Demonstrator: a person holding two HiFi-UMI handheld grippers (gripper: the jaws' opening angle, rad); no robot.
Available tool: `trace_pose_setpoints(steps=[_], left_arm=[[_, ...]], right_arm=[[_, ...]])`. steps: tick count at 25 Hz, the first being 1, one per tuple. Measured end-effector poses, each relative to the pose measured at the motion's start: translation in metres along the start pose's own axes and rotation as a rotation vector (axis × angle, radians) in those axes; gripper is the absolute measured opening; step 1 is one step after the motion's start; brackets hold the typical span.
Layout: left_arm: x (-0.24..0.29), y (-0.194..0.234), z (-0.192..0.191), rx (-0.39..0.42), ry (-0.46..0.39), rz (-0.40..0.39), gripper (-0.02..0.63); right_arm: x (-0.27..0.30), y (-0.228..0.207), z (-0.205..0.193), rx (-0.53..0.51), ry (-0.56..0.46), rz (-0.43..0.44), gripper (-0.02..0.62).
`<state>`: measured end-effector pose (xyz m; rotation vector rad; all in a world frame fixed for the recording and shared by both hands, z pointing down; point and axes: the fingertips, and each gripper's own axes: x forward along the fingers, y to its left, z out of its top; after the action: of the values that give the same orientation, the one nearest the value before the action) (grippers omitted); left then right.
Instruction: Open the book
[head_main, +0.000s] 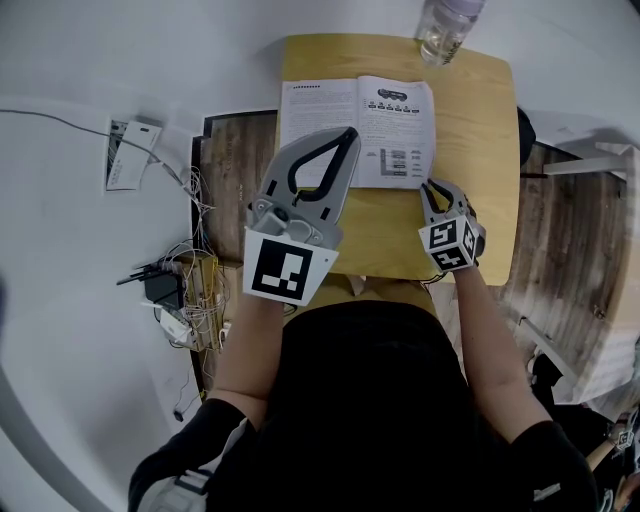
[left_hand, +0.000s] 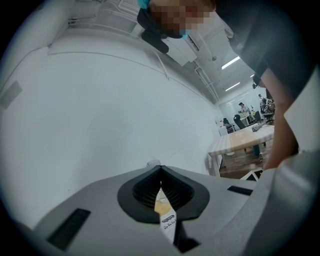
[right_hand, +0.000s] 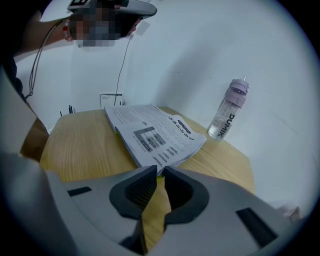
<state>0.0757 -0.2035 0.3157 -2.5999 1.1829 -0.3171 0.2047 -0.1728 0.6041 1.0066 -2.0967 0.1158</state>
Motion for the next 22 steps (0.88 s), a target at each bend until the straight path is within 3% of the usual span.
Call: trace_pose_setpoints(steps=[9, 22], left_arm=[[-0.003, 0.004, -0.006, 0.000, 0.012, 0.004, 0.011], [-0.001, 0.008, -0.008, -0.018, 0.011, 0.008, 0.011]], right_arm=[[0.009, 0.004, -0.015, 0.098, 0.021, 0.023, 0.060], [0.008, 0.004, -0.014, 0.113, 0.015, 0.019, 0.060]])
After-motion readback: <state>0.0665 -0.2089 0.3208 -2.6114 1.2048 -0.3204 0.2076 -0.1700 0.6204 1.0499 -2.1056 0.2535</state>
